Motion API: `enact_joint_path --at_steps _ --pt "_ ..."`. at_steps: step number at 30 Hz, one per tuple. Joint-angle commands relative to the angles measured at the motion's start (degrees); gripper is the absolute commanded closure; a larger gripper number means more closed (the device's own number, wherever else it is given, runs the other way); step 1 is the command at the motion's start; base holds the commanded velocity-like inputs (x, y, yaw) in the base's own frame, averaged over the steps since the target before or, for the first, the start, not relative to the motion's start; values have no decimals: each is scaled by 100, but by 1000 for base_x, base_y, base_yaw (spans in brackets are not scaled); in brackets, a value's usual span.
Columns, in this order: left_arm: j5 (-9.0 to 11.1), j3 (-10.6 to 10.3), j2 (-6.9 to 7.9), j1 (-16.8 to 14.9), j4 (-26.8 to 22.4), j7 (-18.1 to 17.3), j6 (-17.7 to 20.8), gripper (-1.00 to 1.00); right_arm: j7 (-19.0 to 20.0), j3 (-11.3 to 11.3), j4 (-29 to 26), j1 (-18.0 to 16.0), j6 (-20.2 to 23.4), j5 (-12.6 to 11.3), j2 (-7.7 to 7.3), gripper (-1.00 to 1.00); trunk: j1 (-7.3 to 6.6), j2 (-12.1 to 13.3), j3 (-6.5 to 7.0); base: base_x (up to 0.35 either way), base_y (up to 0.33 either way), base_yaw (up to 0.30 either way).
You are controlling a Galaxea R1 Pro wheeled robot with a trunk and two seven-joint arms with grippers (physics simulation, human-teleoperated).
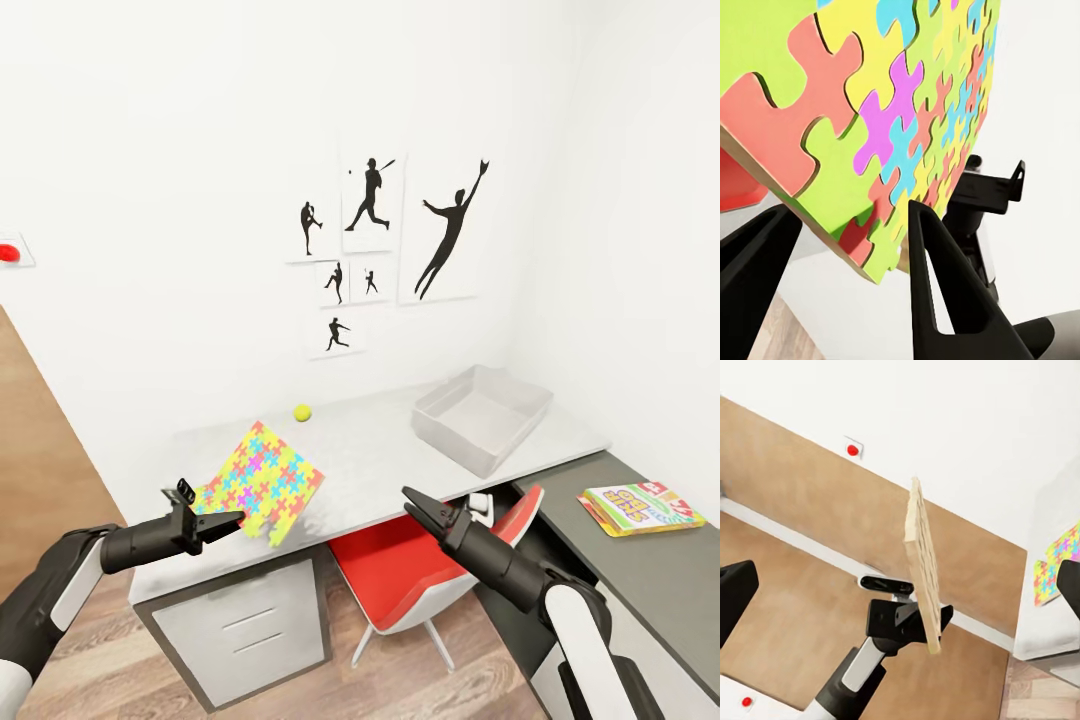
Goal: Put all the toys in the child's room - the three board games (two on the bed and one on the table), the two jigsaw puzzles on the table, and the tennis ball on the table - inside the toy box on the table in the child's room.
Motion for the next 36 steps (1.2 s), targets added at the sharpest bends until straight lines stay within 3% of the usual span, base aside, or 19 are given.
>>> enact_joint_path --at_steps 1,17,21,25,36 --pt "15 -2 3 -5 0 -9 56 100 37 -14 1 -6 31 3 5 -100 4 -13 -13 0 0 0" --pt "23 -2 18 -5 -2 -20 56 100 86 -31 3 -14 29 1 12 -100 4 -13 -13 0 0 0" --pt "17 -2 29 -5 4 -217 56 100 87 -32 4 -16 29 -2 13 -100 4 -13 -12 0 0 -16" --pt "12 -9 31 -5 8 -407 56 100 87 -33 2 -15 30 -4 13 -100 4 -13 -2 0 0 -181" --pt "6 -3 47 -5 8 -453 42 100 137 -56 4 -20 30 -11 5 -100 4 -13 33 -59 14 -258"
